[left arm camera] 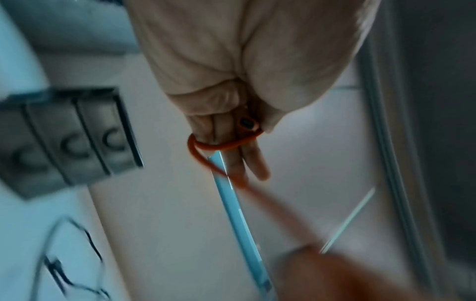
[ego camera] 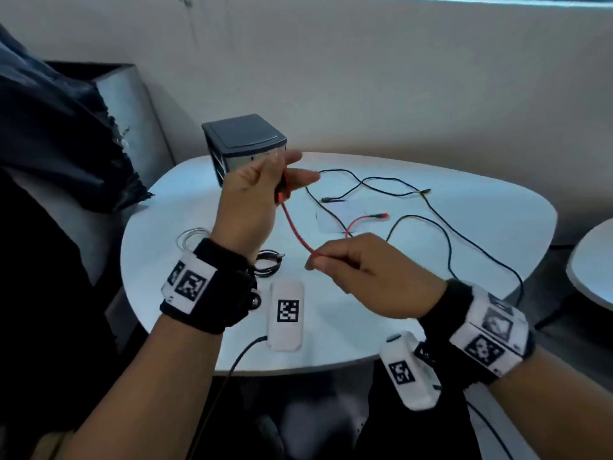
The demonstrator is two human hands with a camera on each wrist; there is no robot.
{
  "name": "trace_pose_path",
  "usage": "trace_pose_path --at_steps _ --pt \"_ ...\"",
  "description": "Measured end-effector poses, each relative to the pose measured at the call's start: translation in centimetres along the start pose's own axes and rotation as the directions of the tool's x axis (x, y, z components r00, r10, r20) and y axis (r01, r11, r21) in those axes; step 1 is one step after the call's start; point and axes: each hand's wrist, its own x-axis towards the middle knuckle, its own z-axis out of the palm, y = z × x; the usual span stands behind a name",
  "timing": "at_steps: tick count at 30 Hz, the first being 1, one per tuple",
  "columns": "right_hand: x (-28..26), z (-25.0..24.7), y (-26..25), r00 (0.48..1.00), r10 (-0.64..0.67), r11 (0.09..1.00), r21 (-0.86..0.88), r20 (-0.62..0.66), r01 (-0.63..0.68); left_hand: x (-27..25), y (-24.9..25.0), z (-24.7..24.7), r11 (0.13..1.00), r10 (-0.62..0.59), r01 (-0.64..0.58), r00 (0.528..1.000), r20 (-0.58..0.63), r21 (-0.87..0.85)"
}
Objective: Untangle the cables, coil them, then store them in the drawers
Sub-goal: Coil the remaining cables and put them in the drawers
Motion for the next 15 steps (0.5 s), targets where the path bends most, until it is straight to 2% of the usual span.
trace_pose_path --at_steps 2,3,5,8,10,11,13,15 --pt "-0.5 -1.0 -1.8 0.999 -0.05 0.999 -0.008 -0.006 0.05 -0.4 -0.9 -0.8 0.959 0.01 -0.019 0.999 0.034 0.283" --pt "-0.6 -1.8 -2.4 0.996 -0.073 0.997 -0.015 -0.044 0.073 -0.8 -1.1 -1.0 0.932 -0.02 -0.009 0.997 0.077 0.363" --pt "-0.1 -3.6 -2.9 0.981 -0.114 0.994 -0.022 -0.16 0.112 -2.0 -1.0 -0.8 0.926 -0.119 0.038 0.973 0.197 0.375" --pt "1.6 -5.5 -1.8 0.922 -0.073 0.992 0.063 -0.381 0.105 -3.7 0.5 0.3 0.973 -0.199 0.134 0.9 0.387 0.189" --pt "2.8 -5.8 -0.4 0.872 -0.014 0.982 0.158 -0.489 0.104 -4.1 1.7 0.8 0.982 -0.175 0.187 0.871 0.458 0.02" --pt "3.2 -5.5 0.3 0.863 0.013 0.979 0.184 -0.505 0.093 -4.2 2.3 0.9 0.978 -0.14 0.196 0.873 0.468 -0.075" --pt "3.4 -4.1 1.5 0.896 0.066 0.982 0.19 -0.439 0.021 -3.9 3.3 0.8 0.949 -0.051 0.177 0.902 0.428 -0.261" --pt "2.7 -1.6 2.2 0.962 0.093 0.986 0.155 -0.257 -0.054 -3.0 3.5 0.5 0.93 0.021 0.108 0.939 0.343 -0.351"
